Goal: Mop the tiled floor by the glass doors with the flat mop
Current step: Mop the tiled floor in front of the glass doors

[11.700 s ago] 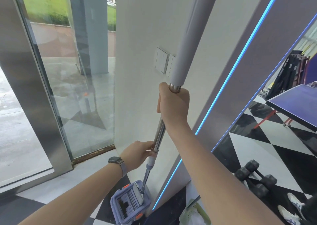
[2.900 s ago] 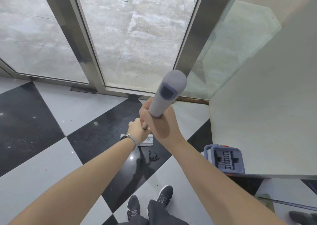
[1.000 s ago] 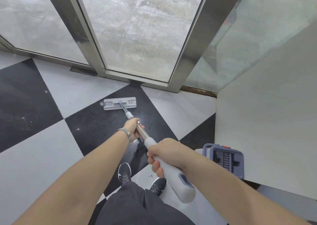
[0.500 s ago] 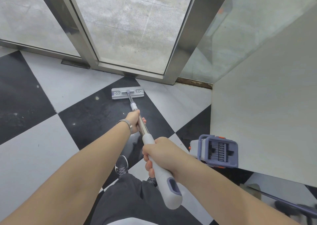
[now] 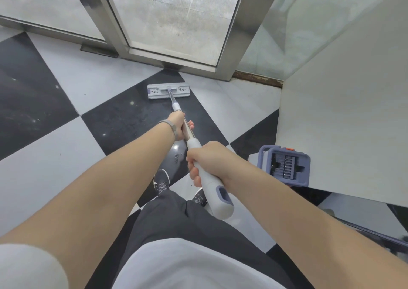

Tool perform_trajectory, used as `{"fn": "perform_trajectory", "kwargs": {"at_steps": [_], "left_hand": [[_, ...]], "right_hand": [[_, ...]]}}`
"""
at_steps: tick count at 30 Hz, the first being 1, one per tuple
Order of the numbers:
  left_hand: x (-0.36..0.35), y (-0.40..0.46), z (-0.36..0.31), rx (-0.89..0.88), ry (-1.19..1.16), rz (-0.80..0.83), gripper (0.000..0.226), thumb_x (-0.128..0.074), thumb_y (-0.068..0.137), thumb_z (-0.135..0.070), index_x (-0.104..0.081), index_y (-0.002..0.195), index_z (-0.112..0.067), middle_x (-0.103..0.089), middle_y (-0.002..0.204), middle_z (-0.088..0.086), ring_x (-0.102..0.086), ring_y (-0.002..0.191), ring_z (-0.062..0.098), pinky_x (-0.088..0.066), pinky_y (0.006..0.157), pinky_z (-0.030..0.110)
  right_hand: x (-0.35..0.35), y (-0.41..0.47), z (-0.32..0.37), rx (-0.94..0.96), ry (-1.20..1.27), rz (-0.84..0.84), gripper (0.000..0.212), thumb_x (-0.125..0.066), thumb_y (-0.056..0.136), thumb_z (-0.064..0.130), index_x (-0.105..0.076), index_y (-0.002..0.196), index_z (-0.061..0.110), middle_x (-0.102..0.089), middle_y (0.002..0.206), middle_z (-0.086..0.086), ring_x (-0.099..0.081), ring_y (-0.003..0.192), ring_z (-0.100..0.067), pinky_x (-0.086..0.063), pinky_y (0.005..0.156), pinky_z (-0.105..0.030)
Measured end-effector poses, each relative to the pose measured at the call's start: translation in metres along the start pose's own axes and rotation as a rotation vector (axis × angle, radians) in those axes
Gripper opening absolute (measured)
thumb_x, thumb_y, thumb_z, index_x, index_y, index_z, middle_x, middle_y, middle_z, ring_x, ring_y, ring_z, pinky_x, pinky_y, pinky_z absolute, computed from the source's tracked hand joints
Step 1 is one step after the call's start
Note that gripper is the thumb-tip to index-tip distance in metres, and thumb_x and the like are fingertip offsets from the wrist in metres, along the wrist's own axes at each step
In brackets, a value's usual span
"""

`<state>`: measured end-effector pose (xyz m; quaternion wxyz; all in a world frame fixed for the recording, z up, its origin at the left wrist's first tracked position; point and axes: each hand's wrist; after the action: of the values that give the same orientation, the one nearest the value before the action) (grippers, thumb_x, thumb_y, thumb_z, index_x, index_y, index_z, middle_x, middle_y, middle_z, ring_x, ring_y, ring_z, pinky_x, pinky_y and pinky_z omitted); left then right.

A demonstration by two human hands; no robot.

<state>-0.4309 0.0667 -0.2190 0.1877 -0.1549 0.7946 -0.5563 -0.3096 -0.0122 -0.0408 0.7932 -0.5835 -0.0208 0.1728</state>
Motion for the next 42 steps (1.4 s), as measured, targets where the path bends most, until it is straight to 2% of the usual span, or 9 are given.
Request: {"fn": "perform_trajectory", "kwargs": {"at_steps": [2, 5, 9, 12, 15, 21, 25, 32, 42], "left_hand": [[0.001, -0.001, 0.007, 0.005, 0.005, -0.017, 0.019, -0.035, 0.103, -0.026, -0.045, 0.091, -0.014, -0.045, 0.075, 0.005, -0.047, 0.055, 0.014, -0.044, 0.040, 0.018], [0.003, -0.002, 0.017, -0.026, -0.006, -0.042, 0.020, -0.035, 0.104, -0.024, -0.043, 0.089, -0.013, -0.044, 0.073, 0.005, -0.045, 0.053, 0.014, -0.043, 0.037, 0.014], [0.006, -0.005, 0.030, -0.050, 0.047, -0.061, 0.015, -0.028, 0.102, -0.018, -0.042, 0.104, -0.014, -0.041, 0.069, 0.004, -0.041, 0.050, 0.013, -0.040, 0.036, 0.014], [0.010, -0.006, 0.038, -0.046, 0.088, -0.060, 0.020, -0.025, 0.100, -0.017, -0.042, 0.108, -0.015, -0.041, 0.067, 0.003, -0.039, 0.050, 0.012, -0.037, 0.042, 0.021], [0.013, -0.008, 0.047, -0.044, 0.114, -0.051, 0.019, -0.024, 0.100, -0.017, -0.042, 0.105, -0.016, -0.039, 0.065, 0.002, -0.037, 0.049, 0.012, -0.035, 0.045, 0.022], [0.024, -0.010, 0.067, -0.015, 0.124, 0.007, 0.019, -0.024, 0.099, -0.014, -0.041, 0.090, -0.016, -0.037, 0.063, 0.002, -0.035, 0.049, 0.012, -0.035, 0.039, 0.017], [0.033, -0.014, 0.078, 0.006, 0.140, 0.055, 0.022, -0.023, 0.100, -0.015, -0.042, 0.088, -0.017, -0.037, 0.062, 0.002, -0.035, 0.047, 0.014, -0.035, 0.035, 0.013], [0.051, -0.017, 0.088, 0.013, 0.207, 0.122, 0.018, -0.025, 0.101, -0.018, -0.042, 0.108, -0.015, -0.037, 0.061, 0.003, -0.035, 0.045, 0.014, -0.035, 0.034, 0.014], [0.067, -0.025, 0.106, 0.028, 0.303, 0.134, 0.021, -0.025, 0.100, -0.015, -0.043, 0.109, -0.013, -0.040, 0.063, 0.004, -0.037, 0.047, 0.015, -0.035, 0.038, 0.017]], "right_hand": [[0.000, 0.000, -0.008, 0.002, 0.020, -0.003, 0.010, -0.044, 0.090, -0.002, -0.045, 0.096, 0.005, -0.042, 0.068, -0.008, -0.041, 0.032, -0.010, -0.037, 0.037, -0.016], [-0.002, 0.004, -0.020, 0.006, 0.022, -0.025, 0.011, -0.046, 0.088, -0.002, -0.048, 0.098, 0.003, -0.044, 0.067, -0.009, -0.042, 0.035, -0.011, -0.037, 0.036, -0.016], [-0.007, 0.007, -0.037, 0.019, 0.024, -0.057, 0.013, -0.048, 0.087, 0.002, -0.050, 0.100, 0.003, -0.047, 0.067, -0.010, -0.044, 0.043, -0.014, -0.038, 0.037, -0.018], [-0.013, 0.005, -0.049, 0.022, 0.046, -0.063, 0.010, -0.048, 0.088, 0.003, -0.050, 0.098, 0.004, -0.047, 0.071, -0.010, -0.044, 0.045, -0.014, -0.038, 0.037, -0.018], [-0.019, 0.003, -0.060, 0.018, 0.066, -0.080, 0.008, -0.049, 0.088, 0.004, -0.051, 0.096, 0.005, -0.048, 0.072, -0.010, -0.045, 0.047, -0.014, -0.039, 0.037, -0.018], [-0.039, -0.006, -0.085, 0.025, 0.094, -0.150, 0.004, -0.049, 0.087, 0.005, -0.052, 0.089, 0.006, -0.049, 0.076, -0.011, -0.046, 0.050, -0.015, -0.041, 0.040, -0.019], [-0.057, -0.010, -0.100, 0.030, 0.093, -0.205, 0.004, -0.051, 0.086, 0.006, -0.053, 0.088, 0.008, -0.051, 0.076, -0.011, -0.048, 0.052, -0.016, -0.041, 0.041, -0.020], [-0.092, -0.009, -0.117, 0.031, 0.120, -0.278, 0.017, -0.051, 0.085, 0.009, -0.054, 0.102, 0.006, -0.053, 0.072, -0.011, -0.050, 0.053, -0.016, -0.046, 0.046, -0.024], [-0.117, -0.016, -0.140, 0.032, 0.243, -0.278, 0.009, -0.049, 0.085, 0.006, -0.050, 0.093, 0.006, -0.049, 0.065, -0.009, -0.046, 0.048, -0.016, -0.043, 0.044, -0.022]]}}
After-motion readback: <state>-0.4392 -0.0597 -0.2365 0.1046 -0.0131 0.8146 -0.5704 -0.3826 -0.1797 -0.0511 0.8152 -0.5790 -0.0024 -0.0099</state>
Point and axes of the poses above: each hand's wrist, its own y-axis towards the middle knuckle, its own x-axis out of the back of the hand, z = x × y
